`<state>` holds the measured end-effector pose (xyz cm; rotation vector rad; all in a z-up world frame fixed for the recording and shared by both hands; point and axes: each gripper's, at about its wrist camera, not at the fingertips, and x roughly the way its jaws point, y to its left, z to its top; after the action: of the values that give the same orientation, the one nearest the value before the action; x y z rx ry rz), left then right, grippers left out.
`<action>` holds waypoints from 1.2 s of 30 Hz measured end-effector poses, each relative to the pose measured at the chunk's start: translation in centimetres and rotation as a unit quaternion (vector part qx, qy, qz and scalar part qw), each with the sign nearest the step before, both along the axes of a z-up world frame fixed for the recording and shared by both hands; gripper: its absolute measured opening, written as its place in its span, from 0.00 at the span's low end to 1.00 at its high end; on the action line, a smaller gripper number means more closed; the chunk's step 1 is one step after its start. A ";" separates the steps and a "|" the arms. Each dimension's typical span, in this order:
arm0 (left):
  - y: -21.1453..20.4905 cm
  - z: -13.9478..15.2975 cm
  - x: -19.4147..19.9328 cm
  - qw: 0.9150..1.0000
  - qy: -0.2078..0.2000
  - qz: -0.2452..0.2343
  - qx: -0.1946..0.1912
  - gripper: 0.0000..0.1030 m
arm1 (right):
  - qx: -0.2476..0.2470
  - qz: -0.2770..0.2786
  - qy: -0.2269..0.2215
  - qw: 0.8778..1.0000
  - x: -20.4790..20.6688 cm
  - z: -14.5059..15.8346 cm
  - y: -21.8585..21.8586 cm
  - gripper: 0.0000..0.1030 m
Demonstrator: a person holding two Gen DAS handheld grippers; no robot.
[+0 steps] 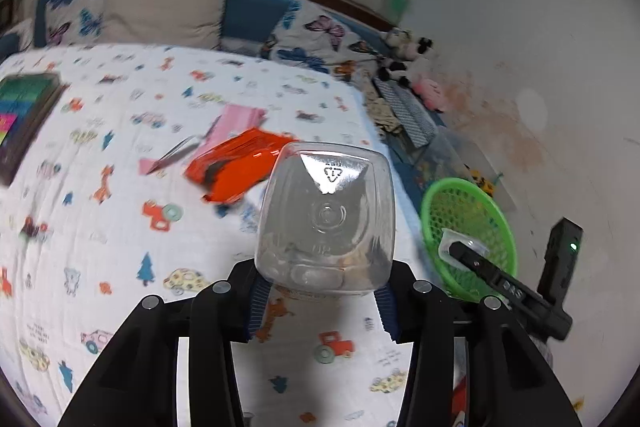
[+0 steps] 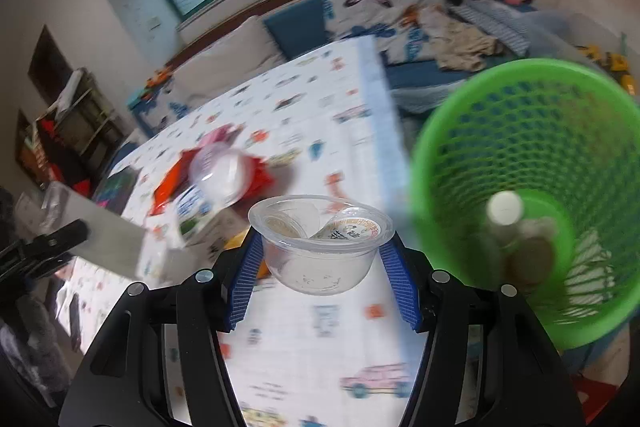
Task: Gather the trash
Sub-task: 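Carry carton and tub over the green wastebasket and release both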
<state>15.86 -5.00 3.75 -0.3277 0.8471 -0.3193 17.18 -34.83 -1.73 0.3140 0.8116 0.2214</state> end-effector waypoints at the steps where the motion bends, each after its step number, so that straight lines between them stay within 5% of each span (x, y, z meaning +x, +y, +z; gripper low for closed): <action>1: -0.4 0.3 0.0 1.000 -0.002 -0.007 0.000 0.43 | -0.004 -0.009 -0.001 1.000 -0.1 0.1 -0.7 0.58; 19: -10.9 4.0 3.9 0.992 -0.029 -0.124 -0.010 0.43 | -0.122 -0.159 0.054 0.978 2.7 -2.9 -12.9 0.58; 23: -13.6 3.8 5.2 0.989 -0.025 -0.149 -0.010 0.43 | -0.127 -0.173 0.054 0.975 3.1 -3.4 -13.8 0.66; 36: -23.3 1.3 7.8 0.974 -0.030 -0.221 0.037 0.43 | -0.110 -0.178 0.027 0.977 0.2 -1.9 -14.9 0.71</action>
<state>23.63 -28.32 5.00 -0.0539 0.8659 -0.7066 17.41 -49.74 -3.64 0.2517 0.8099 -0.2126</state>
